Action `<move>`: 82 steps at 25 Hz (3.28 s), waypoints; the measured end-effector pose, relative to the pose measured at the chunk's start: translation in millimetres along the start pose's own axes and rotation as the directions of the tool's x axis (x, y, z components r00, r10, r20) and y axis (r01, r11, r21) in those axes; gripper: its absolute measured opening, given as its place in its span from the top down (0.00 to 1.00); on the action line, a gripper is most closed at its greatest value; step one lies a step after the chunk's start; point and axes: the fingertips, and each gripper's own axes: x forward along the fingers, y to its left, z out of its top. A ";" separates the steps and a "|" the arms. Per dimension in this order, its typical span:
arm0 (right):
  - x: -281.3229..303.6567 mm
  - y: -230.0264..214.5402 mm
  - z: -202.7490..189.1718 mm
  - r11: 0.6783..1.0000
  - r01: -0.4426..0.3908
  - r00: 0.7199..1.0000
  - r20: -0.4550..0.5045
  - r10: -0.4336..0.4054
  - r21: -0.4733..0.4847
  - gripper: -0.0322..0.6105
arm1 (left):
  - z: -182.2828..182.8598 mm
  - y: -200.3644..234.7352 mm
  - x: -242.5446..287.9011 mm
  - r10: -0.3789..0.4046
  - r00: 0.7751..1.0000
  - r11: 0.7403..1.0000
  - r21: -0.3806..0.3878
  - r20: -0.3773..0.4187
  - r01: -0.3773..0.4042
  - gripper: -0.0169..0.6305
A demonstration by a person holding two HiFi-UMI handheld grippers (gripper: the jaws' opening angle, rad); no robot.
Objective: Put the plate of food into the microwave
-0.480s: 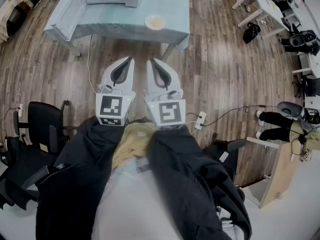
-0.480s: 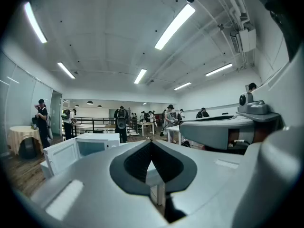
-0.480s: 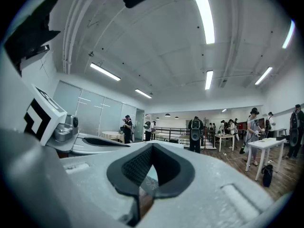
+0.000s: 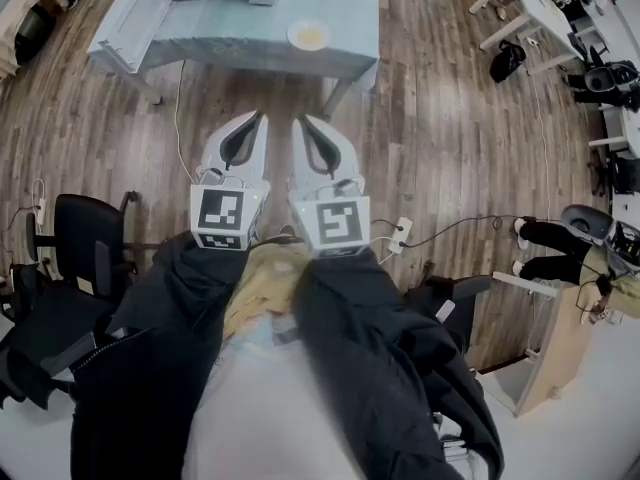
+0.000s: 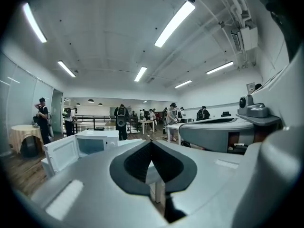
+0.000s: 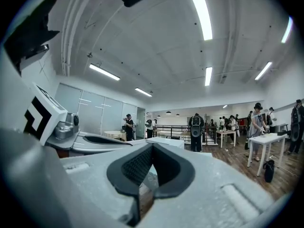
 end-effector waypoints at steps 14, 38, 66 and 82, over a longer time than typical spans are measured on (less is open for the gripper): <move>-22.3 -0.4 -18.5 0.998 -0.056 0.998 -0.017 0.056 0.021 0.96 | -13.7 -25.3 -2.9 0.018 1.000 1.000 -0.017 -0.026 -0.018 0.98; 49.5 -53.6 -53.7 0.996 0.059 0.995 -0.082 -0.053 0.070 0.96 | -39.6 4.2 86.4 -0.093 0.990 0.995 -0.040 -0.104 0.090 0.98; 249.8 -59.7 -75.5 0.997 0.043 0.978 -0.205 -0.029 0.061 0.96 | -50.8 163.9 211.1 -0.101 0.985 0.990 -0.108 -0.141 0.086 0.98; 308.2 -113.5 -117.0 0.993 -0.073 0.957 -0.275 0.095 0.091 0.96 | -72.6 179.8 297.8 -0.049 0.973 0.990 -0.137 -0.227 0.018 0.98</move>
